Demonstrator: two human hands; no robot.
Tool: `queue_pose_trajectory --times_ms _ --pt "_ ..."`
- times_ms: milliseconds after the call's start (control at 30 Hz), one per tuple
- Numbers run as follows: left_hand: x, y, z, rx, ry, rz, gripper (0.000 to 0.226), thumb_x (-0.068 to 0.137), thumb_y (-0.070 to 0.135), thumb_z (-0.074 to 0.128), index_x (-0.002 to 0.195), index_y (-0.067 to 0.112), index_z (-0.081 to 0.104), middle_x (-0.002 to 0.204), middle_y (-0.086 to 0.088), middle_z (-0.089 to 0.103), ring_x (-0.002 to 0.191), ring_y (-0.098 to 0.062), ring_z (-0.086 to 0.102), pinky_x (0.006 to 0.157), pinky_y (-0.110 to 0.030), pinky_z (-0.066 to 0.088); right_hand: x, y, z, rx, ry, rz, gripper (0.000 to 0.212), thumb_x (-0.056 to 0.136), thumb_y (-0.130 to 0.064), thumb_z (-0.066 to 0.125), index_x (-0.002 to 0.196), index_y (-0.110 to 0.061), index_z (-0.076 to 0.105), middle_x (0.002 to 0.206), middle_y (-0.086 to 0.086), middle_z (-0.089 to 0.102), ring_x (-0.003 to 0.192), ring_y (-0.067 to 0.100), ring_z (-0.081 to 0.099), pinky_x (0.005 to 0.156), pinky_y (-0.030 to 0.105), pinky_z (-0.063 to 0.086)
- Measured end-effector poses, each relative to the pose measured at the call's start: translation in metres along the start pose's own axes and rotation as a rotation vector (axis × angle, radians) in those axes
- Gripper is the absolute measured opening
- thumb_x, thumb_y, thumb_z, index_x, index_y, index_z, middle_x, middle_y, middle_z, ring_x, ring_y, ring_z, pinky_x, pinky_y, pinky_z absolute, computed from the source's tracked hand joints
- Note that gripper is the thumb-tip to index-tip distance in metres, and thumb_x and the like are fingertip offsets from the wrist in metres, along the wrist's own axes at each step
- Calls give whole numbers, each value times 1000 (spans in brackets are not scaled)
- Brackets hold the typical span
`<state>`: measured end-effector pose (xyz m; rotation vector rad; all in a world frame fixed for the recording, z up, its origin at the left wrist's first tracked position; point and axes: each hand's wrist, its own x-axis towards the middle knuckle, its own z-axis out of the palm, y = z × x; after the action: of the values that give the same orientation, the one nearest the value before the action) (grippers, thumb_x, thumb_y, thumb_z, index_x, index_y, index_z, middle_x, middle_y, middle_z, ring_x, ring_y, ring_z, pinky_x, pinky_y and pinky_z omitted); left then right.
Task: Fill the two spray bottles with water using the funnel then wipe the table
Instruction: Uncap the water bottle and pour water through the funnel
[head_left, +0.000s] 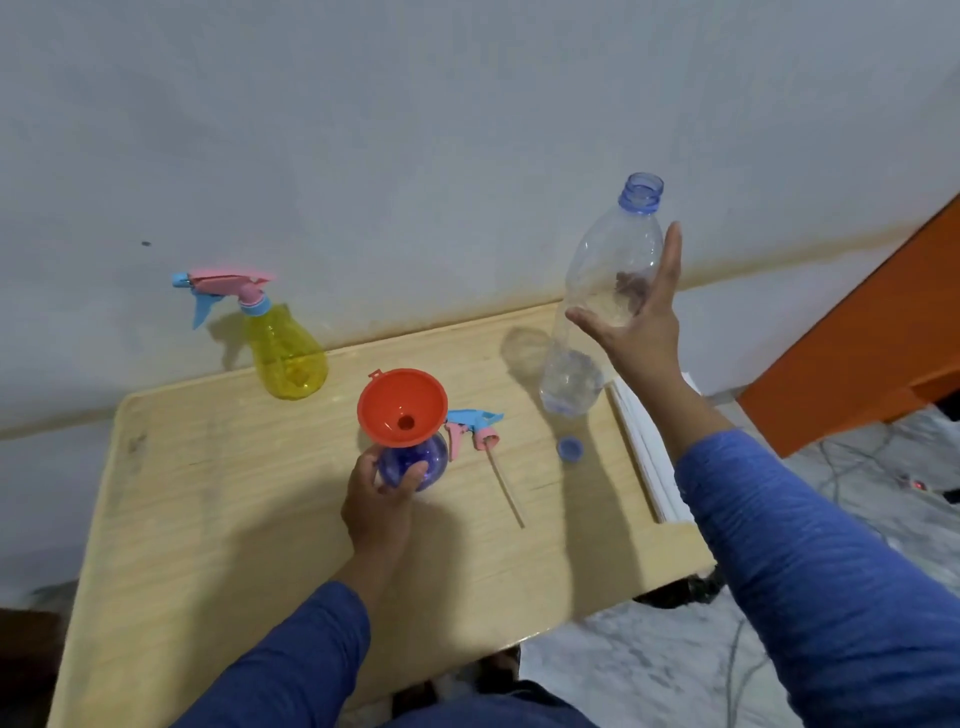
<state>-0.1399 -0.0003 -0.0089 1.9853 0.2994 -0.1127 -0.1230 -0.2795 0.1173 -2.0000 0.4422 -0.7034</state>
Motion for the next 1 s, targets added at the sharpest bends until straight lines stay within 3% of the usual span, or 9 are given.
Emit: queue_pose_trajectory --times_ms 100,200,333,433,500,567,633,800,1000 --pt "2 1 -1 -2 -5 5 42 76 31 74 112 18 56 102 8 55 91 -13 53 74 -26 36 -7 -7 -3 -40 -17 37 126 64 -34 84 148 -29 -10 154 7 27 135 20 38 105 28 34" --pt "1 1 -2 -49 0 14 40 74 27 76 108 16 58 100 6 59 91 -13 54 71 -23 38 -30 -13 5 -50 87 91 115 72 -38 78 149 -22 -6 154 11 22 138 26 31 112 41 31" --pt "2 -2 -3 -157 14 28 45 70 21 80 110 12 61 102 4 62 91 -9 54 66 -10 39 -89 -27 37 -32 256 34 79 80 -24 72 145 -18 28 133 9 44 117 24 48 98 30 41" --pt "3 -4 -2 -211 10 31 46 68 18 82 110 13 62 100 5 61 91 -8 53 69 -8 39 -122 -30 64 -6 33 -64 58 79 -20 74 132 -20 50 127 4 48 115 15 49 95 30 47" --pt "5 -7 -2 -221 12 32 46 68 20 82 109 15 62 100 6 61 91 -8 54 76 -15 43 -134 -30 77 -31 -143 -125 50 77 -18 75 124 -22 60 132 5 48 118 13 48 94 8 39" --pt "8 -11 0 -198 13 44 48 68 25 82 111 18 62 102 6 63 93 -9 55 81 -21 45 -140 -31 86 -10 -237 -150 42 76 -14 75 117 -20 66 135 5 49 115 13 50 86 -2 34" --pt "9 -12 0 -182 15 53 48 69 26 81 112 20 62 105 6 64 95 -9 55 81 -22 44 -143 -31 93 -28 -289 -188 35 77 -15 74 111 -18 70 133 3 53 115 13 51 88 2 37" --pt "10 -15 0 -134 17 77 48 68 32 80 111 23 61 107 5 64 98 -11 56 88 -29 48 -142 -26 101 -83 -291 -270 22 77 -13 70 99 -16 74 120 5 64 108 22 60 89 26 47" --pt "11 -14 1 -165 28 98 50 67 27 81 113 20 62 111 6 63 100 -9 55 91 -30 48 -133 -34 103 -40 -232 -285 19 80 -12 66 97 -11 75 107 8 69 99 9 60 89 11 45"
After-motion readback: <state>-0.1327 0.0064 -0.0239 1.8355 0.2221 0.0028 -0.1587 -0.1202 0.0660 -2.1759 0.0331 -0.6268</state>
